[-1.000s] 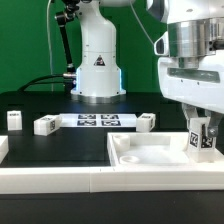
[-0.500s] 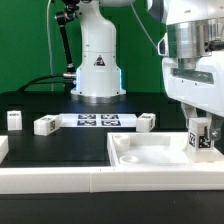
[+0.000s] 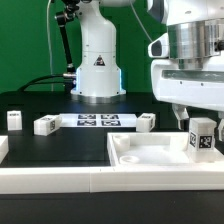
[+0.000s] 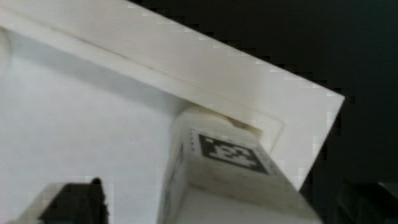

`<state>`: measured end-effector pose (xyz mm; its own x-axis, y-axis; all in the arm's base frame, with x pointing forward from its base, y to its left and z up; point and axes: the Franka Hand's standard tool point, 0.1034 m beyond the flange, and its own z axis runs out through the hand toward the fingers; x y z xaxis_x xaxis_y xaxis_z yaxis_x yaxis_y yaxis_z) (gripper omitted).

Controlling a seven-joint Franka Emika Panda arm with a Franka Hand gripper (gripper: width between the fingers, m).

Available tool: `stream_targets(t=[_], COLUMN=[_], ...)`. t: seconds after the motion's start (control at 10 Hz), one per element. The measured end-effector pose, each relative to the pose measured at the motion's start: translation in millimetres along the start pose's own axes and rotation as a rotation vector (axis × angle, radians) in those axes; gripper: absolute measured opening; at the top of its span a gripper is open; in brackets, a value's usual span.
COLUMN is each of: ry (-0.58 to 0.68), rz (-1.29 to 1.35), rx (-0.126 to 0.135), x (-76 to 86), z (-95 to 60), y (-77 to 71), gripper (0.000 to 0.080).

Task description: Assemble square table

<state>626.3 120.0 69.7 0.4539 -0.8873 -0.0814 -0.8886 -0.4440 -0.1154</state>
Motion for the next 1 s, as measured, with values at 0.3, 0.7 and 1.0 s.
stream_targets(t=[0.3, 0.7, 1.0], ry=[0.001, 0.018, 0.013], rz=[-0.242, -0.661, -0.852], rx=[-0.001, -0.054, -0.056], x=[0.5, -2.2, -1.3], z=[0.2, -1.1, -1.1], y=[0.3, 0.6, 1.0], gripper=[0.0649, 0.0649, 0.0649])
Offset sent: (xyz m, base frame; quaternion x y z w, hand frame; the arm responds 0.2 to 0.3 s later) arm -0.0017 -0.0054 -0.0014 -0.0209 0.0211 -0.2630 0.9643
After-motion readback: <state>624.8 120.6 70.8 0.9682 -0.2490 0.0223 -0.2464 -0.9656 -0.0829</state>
